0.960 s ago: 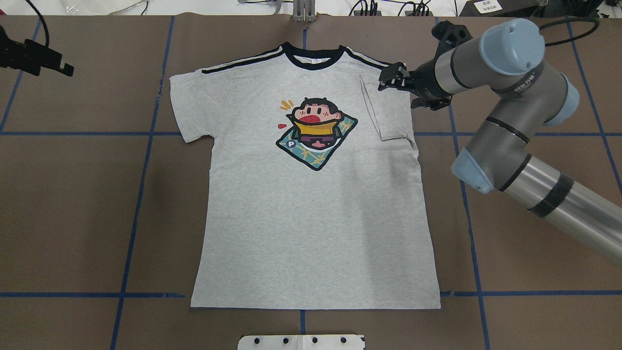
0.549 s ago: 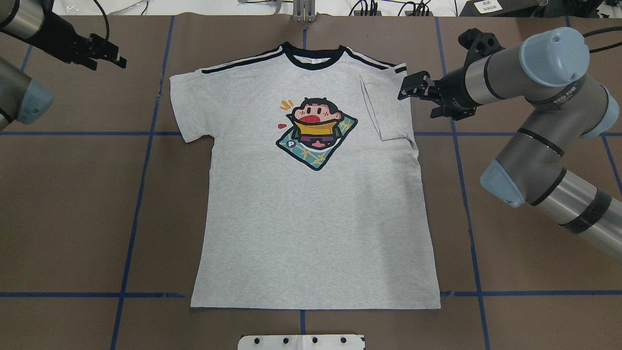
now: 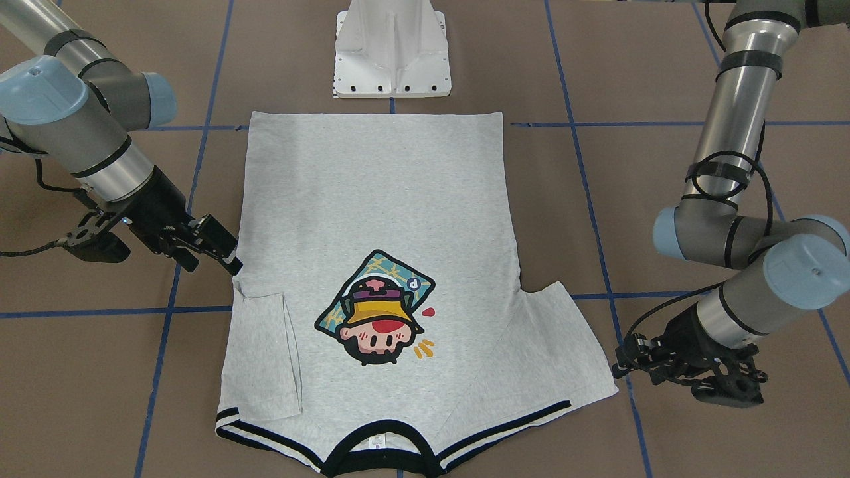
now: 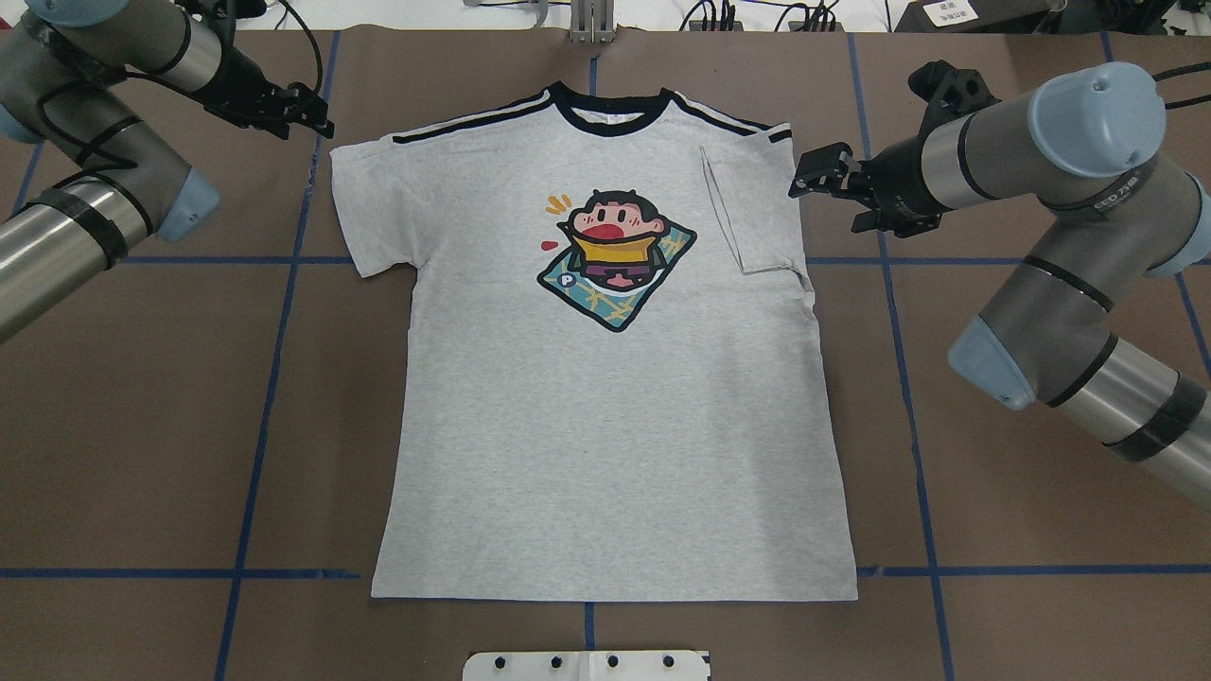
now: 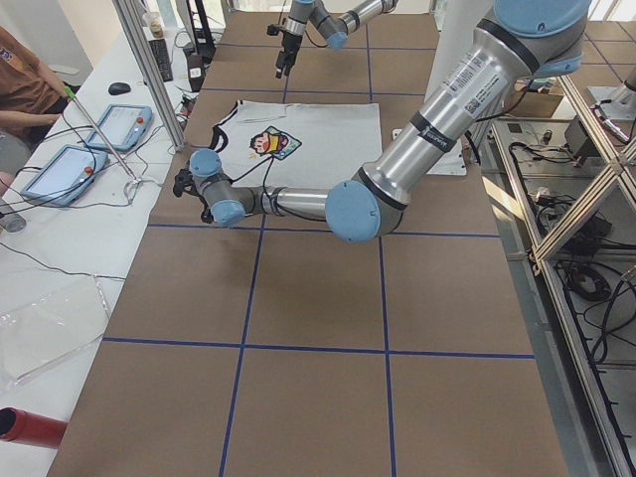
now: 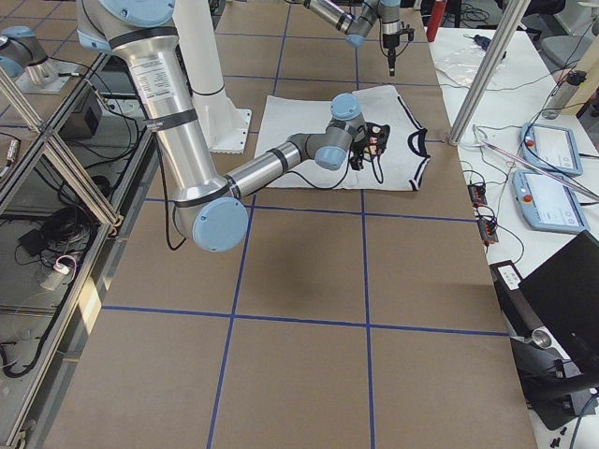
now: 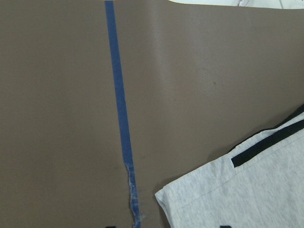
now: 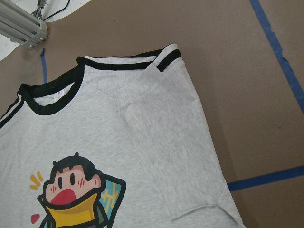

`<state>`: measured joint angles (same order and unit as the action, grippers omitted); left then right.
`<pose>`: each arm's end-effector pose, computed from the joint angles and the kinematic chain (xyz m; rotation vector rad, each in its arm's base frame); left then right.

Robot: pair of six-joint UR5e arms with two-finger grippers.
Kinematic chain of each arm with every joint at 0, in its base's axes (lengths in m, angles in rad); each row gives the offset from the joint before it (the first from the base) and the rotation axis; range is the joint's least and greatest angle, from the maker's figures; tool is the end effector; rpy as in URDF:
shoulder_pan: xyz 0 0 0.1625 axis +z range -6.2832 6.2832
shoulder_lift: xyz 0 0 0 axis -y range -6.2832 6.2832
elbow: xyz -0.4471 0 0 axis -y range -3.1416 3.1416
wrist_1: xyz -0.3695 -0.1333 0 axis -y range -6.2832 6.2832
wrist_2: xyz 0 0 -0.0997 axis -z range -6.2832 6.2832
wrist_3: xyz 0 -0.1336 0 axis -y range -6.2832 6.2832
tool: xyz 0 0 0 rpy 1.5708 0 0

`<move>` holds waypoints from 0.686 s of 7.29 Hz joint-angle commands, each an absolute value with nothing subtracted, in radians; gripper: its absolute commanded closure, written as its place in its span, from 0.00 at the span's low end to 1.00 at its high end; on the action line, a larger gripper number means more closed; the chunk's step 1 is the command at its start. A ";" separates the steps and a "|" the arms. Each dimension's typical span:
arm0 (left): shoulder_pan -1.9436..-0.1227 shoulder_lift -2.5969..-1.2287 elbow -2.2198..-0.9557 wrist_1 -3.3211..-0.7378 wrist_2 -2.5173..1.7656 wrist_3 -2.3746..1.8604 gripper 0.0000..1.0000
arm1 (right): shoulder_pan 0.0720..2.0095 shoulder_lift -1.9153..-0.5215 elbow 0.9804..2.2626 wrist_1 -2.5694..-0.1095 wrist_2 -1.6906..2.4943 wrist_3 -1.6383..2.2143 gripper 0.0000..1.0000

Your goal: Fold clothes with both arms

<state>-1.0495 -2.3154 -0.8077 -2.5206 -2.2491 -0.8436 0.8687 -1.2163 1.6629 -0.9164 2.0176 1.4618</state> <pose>0.3632 -0.7317 0.4802 0.2966 1.0463 0.0257 -0.3563 -0.5382 0.3879 0.1554 -1.1500 0.4278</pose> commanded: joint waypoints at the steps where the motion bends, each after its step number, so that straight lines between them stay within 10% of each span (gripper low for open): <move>1: -1.034 -2.341 -0.750 -2.533 -2.231 -0.848 0.42 | 0.868 -1.218 1.661 -0.914 2.013 1.460 0.00; 5: -0.997 -2.384 -0.660 -2.581 -2.197 -0.877 0.49 | 0.868 -1.218 1.664 -0.914 2.014 1.460 0.00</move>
<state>-1.0091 -2.3781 -0.6809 -2.5618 -2.2058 -0.8698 0.8675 -1.2180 1.6631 -0.9142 2.0129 1.4604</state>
